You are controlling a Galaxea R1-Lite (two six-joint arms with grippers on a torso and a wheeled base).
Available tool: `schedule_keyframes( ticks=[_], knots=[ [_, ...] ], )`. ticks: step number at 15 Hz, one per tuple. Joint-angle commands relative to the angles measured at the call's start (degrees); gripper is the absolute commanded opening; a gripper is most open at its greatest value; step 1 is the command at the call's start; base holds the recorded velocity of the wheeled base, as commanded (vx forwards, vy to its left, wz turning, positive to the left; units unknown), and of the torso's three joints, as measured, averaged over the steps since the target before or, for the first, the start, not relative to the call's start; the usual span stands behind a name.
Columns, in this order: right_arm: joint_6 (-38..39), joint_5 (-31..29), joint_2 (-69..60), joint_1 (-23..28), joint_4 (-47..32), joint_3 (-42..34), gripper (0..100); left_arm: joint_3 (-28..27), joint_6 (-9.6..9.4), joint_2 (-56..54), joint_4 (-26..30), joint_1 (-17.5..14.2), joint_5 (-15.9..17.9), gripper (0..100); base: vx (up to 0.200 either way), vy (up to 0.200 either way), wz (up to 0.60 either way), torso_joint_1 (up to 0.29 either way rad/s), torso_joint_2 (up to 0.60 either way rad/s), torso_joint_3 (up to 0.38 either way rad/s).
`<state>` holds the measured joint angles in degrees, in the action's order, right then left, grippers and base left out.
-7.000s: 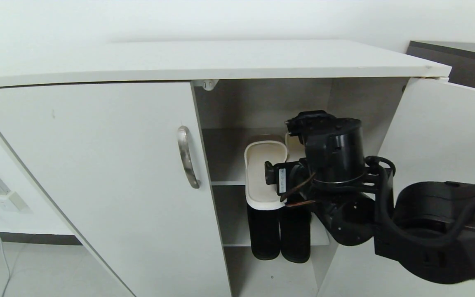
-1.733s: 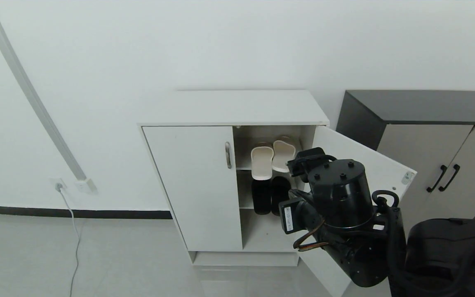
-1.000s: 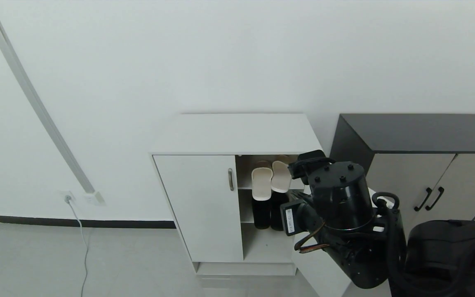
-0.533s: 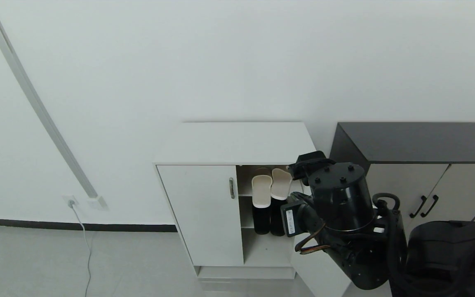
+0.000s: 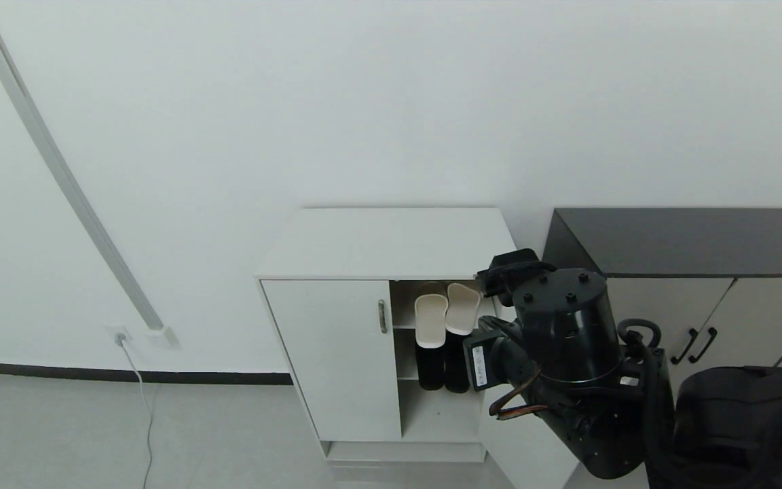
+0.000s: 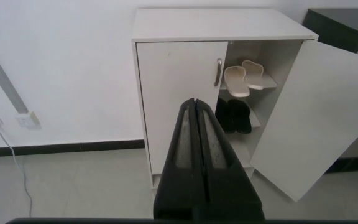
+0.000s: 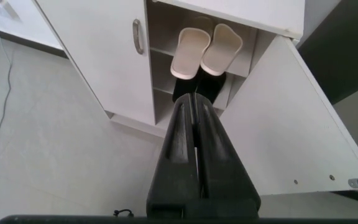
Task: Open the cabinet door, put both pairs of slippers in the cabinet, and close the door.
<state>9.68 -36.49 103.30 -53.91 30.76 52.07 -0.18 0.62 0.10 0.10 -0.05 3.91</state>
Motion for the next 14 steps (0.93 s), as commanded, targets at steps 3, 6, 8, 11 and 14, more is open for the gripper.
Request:
schedule_keyframes(
  ticks=[3,6,8,11,14],
  knots=[
    [-0.01,0.01,-0.03,0.03,0.00,0.05,0,0.01,0.08,-0.01,-0.01,-0.04,-0.05,0,0.000,0.000,0.00,0.000,0.00,0.000],
    [-0.10,0.10,0.23,0.03,0.00,0.05,0,-0.08,-0.09,-0.01,-0.01,-0.04,0.04,0,0.000,0.000,-0.20,0.002,0.00,0.001],
    [-0.28,0.10,0.14,0.03,-0.08,0.05,0,0.01,-0.01,-0.01,-0.01,-0.04,0.04,0,0.000,0.000,-0.60,0.000,0.00,0.000],
    [-0.63,0.19,0.06,0.91,0.00,0.05,0,0.01,-0.01,-0.01,-0.01,-0.04,-0.05,0,0.000,0.000,-0.60,0.012,0.00,0.005],
    [-0.63,0.19,0.32,2.14,0.00,0.05,0,0.01,-0.01,-0.01,-0.01,-0.04,0.04,0,0.000,0.000,0.00,0.000,0.00,0.000]
  ],
)
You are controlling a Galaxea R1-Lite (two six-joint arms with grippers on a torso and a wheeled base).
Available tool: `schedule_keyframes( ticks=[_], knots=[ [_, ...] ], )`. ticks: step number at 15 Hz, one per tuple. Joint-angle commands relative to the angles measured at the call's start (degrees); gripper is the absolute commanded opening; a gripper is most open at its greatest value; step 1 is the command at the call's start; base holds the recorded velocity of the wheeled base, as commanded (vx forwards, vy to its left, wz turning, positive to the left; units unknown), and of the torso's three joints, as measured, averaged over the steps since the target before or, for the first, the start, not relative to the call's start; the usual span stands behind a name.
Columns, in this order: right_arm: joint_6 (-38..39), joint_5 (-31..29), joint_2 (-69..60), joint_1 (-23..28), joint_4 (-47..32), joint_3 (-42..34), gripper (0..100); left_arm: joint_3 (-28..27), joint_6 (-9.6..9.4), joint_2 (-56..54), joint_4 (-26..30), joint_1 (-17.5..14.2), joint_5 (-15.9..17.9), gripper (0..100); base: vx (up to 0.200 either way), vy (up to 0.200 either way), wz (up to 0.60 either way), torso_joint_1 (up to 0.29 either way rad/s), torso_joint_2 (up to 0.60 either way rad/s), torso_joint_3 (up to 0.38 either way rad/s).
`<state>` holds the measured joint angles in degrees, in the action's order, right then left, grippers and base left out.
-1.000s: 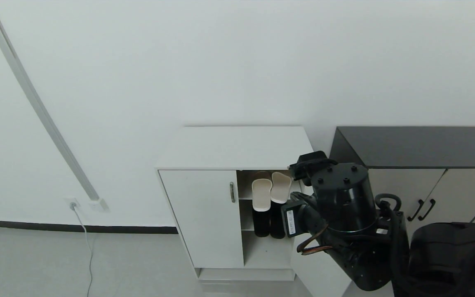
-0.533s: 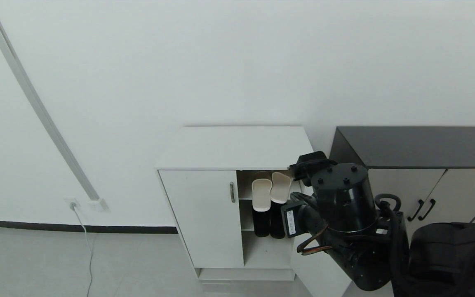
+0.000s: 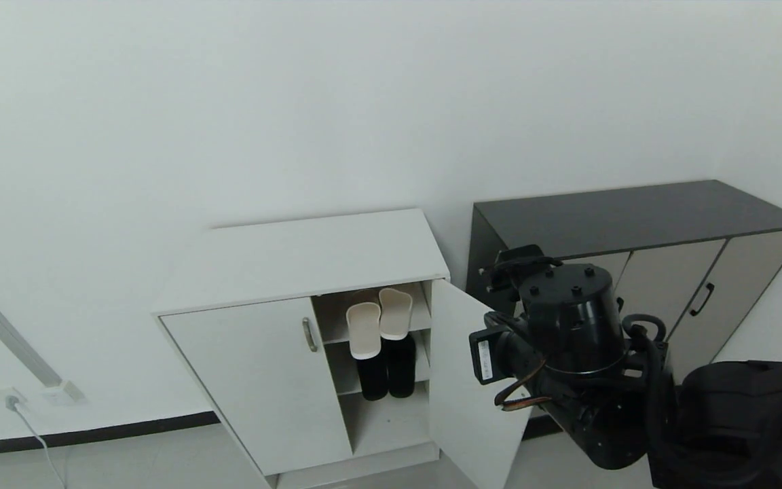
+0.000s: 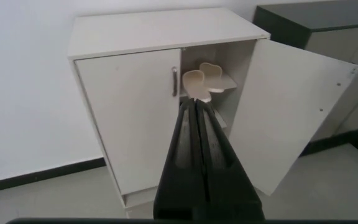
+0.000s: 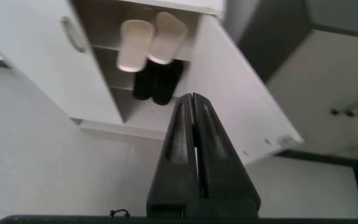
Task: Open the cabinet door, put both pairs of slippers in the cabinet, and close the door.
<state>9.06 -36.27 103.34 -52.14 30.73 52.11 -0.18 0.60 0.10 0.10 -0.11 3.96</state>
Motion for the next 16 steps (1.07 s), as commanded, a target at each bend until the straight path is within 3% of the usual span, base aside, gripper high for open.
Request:
schedule_keyframes(
  ticks=[1,8,12,16],
  knots=[
    [0.00,0.14,0.28,0.72,0.03,0.00,0,0.01,0.02,-0.01,-0.01,0.02,-0.01,0,0.000,0.000,0.00,0.000,0.00,0.000],
    [-0.18,0.14,0.72,1.51,0.03,0.09,0,0.01,0.02,-0.01,-0.01,0.02,-0.01,0,0.000,0.000,0.00,0.000,0.00,0.000],
    [-0.53,0.14,0.72,1.60,0.03,0.00,0,0.01,0.02,-0.01,-0.01,0.02,-0.09,0,-0.200,0.000,0.00,0.006,0.01,0.005],
    [-0.80,0.14,1.07,1.95,0.12,0.00,0,0.01,0.11,-0.01,-0.01,0.02,-0.09,0,0.000,0.000,0.00,0.000,0.00,0.000]
  ],
)
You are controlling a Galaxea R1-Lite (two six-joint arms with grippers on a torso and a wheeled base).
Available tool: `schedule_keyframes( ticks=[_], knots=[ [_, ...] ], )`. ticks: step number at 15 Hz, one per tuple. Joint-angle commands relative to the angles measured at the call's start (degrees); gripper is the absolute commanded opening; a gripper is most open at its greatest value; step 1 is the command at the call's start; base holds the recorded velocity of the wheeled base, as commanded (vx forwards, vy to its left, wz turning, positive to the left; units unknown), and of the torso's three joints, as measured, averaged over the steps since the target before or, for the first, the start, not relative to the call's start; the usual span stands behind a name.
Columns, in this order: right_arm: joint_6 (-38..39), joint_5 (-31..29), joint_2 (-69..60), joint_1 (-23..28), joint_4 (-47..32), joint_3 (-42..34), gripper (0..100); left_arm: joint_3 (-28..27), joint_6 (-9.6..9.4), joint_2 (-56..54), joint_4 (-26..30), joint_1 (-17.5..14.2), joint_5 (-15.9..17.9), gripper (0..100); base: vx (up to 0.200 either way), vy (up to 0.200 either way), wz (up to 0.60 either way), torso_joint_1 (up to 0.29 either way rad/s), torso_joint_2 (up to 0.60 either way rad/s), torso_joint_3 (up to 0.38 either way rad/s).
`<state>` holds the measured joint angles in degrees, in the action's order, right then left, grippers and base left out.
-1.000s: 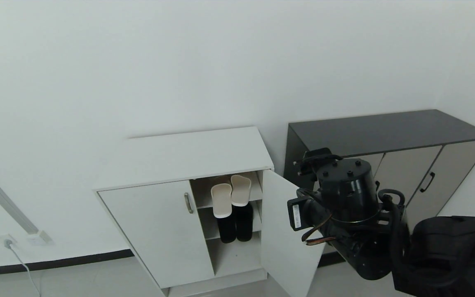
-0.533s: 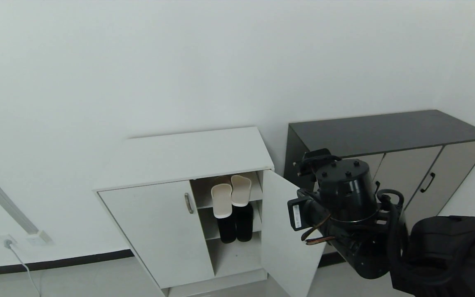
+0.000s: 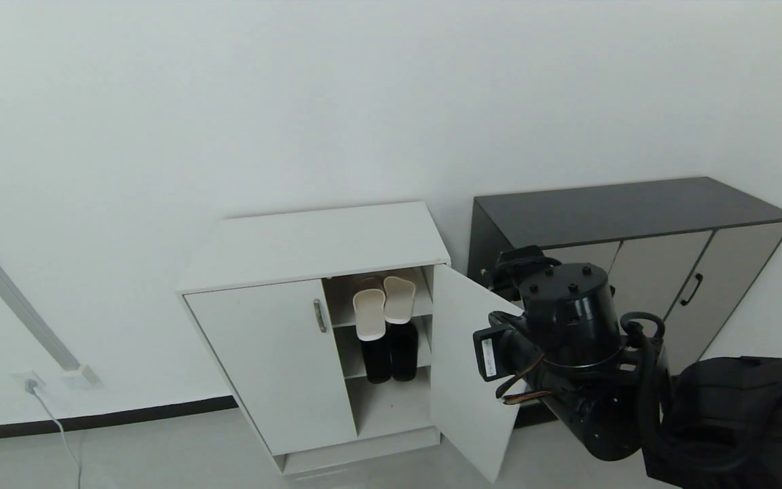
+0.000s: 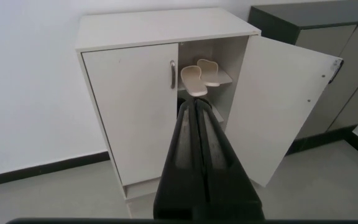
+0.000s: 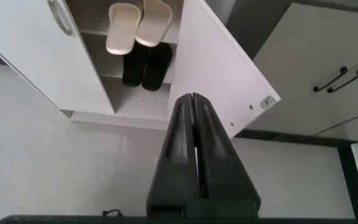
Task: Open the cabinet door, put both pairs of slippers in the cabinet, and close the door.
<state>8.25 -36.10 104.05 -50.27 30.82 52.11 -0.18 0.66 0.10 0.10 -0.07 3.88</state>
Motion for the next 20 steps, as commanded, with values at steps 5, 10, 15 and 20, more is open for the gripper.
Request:
schedule_keyframes(
  ticks=[5,10,15,20],
  knots=[
    [-0.25,1.99,1.16,2.81,1.44,0.44,0,0.01,0.04,-0.01,-0.01,-0.01,-0.01,0,0.000,0.000,0.00,0.000,0.00,0.000],
    [-1.22,5.60,5.47,10.20,3.28,4.93,0,0.01,0.04,-0.01,-0.01,-0.01,-0.01,0,0.000,0.000,0.00,0.000,0.00,0.000],
    [-0.87,11.93,12.14,18.37,3.02,11.78,0,0.01,-0.04,-0.01,-0.01,-0.01,-0.01,0,0.000,0.000,0.00,0.000,0.00,0.000],
    [1.94,16.06,18.82,23.64,1.00,17.93,0,0.01,-0.04,-0.01,-0.01,-0.01,0.08,0,0.000,0.000,0.00,0.000,0.00,0.000]
  ],
)
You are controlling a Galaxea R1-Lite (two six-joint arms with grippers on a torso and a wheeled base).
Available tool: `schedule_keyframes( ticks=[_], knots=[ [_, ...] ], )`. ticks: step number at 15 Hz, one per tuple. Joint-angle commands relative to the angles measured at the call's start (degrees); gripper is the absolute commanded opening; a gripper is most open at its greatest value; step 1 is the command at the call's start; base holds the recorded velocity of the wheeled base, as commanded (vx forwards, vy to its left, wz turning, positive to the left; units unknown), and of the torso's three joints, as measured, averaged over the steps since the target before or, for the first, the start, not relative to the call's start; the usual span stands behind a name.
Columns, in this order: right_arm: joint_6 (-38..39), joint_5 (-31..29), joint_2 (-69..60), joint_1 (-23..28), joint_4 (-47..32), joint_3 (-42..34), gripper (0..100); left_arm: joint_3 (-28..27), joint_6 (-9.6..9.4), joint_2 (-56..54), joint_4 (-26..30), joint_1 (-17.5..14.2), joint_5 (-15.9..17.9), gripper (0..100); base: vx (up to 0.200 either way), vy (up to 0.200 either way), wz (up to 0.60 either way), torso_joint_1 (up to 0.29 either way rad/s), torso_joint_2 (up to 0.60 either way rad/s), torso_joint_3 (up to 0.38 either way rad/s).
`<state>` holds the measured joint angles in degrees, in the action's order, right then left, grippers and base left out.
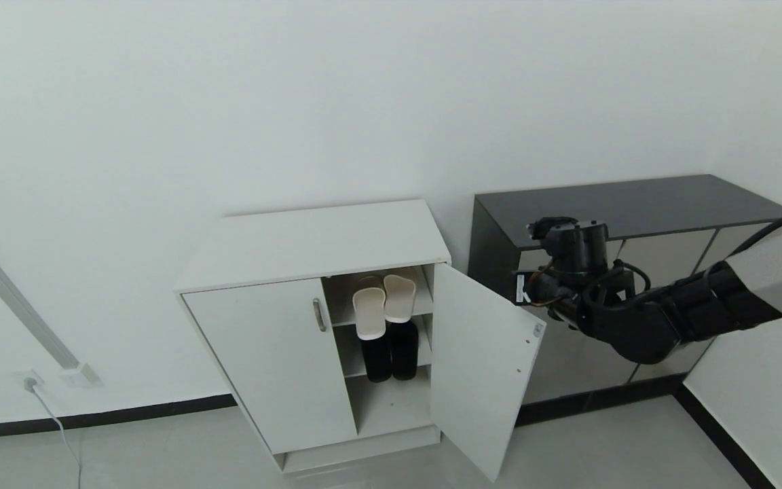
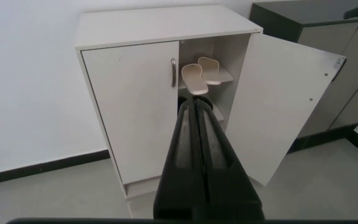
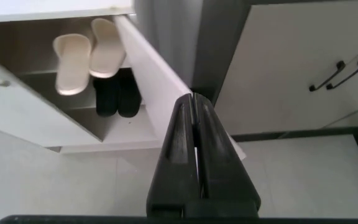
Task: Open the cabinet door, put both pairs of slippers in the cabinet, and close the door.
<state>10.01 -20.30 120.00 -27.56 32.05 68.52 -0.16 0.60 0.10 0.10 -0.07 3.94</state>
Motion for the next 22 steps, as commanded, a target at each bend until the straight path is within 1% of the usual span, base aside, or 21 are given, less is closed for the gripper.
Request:
schedule_keyframes(
  ticks=[1,7,12,22],
  knots=[
    [0.80,1.40,3.39,1.37,-0.85,1.79,0,-0.02,0.02,-0.01,-0.01,-0.01,0.02,0,0.000,0.000,0.00,0.000,0.00,0.000],
    [1.15,1.66,7.88,3.48,-0.85,3.81,0,-0.02,0.11,-0.01,-0.01,-0.01,-0.07,0,0.000,0.000,0.00,0.000,0.00,0.000],
    [1.24,2.98,9.55,5.06,-0.94,4.51,0,-0.02,0.02,-0.01,-0.01,-0.01,0.02,0,0.000,0.000,0.00,0.000,0.00,0.000],
    [1.15,2.89,10.95,4.71,-2.69,4.78,0,-0.02,0.11,-0.01,-0.01,-0.01,0.02,0,0.000,0.000,0.00,0.000,0.00,0.000]
  ],
)
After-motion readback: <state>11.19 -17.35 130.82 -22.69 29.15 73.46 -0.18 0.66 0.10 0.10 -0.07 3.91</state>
